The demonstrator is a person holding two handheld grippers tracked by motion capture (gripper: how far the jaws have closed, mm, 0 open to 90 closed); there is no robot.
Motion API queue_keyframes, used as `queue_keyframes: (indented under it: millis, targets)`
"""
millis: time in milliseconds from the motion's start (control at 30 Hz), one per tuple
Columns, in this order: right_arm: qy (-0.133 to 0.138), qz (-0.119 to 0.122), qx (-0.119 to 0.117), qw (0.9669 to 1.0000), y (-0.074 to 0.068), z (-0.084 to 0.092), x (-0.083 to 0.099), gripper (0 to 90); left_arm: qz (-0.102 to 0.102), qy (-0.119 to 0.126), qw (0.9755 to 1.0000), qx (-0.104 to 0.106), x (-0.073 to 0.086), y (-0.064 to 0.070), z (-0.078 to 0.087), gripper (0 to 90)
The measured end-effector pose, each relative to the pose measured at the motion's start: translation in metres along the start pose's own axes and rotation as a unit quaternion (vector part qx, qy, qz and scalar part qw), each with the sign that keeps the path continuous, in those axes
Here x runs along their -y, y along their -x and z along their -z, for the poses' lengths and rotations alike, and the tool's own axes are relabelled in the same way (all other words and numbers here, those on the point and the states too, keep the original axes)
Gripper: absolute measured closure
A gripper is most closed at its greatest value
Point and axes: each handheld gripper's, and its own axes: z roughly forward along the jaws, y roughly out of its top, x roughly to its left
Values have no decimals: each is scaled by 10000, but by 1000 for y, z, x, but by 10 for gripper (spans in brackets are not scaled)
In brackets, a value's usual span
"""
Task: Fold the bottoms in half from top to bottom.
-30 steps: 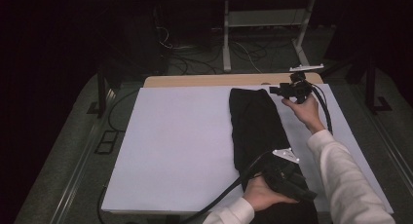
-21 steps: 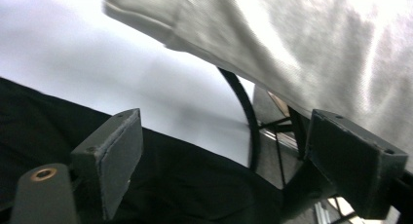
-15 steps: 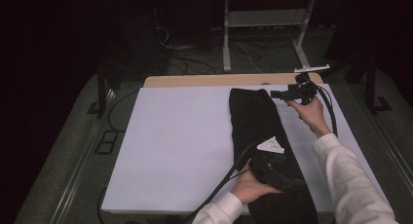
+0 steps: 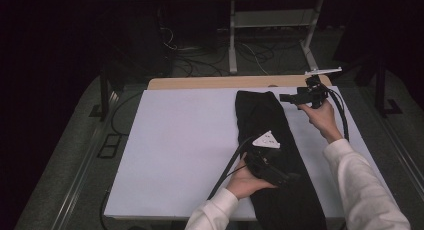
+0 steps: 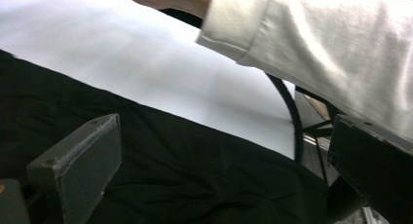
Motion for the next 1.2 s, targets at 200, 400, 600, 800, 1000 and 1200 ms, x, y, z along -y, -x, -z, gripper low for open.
queue_keyframes:
  millis: [200,400,600,800,1000,1200]
  targets:
    - [-58,-1,-8,10000,0,2,3,2,81,163,9998,-112,-2,-9,12,0]
    - [-101,8,-35,9999,0,2,6,2,5,133,9994,-311,-3,-17,21,0]
    - [-144,6,-93,9999,-1,1,9,0,35,167,9989,-443,-5,-27,29,0]
    - [-159,29,-125,9998,-2,0,10,0,33,195,9983,-554,-9,-35,37,0]
    - [-152,42,-180,9997,-3,-1,10,0,5,218,9973,-695,-15,-42,45,0]
    - [-170,71,-199,9996,-5,-3,9,0,50,251,9966,-783,-21,-50,52,0]
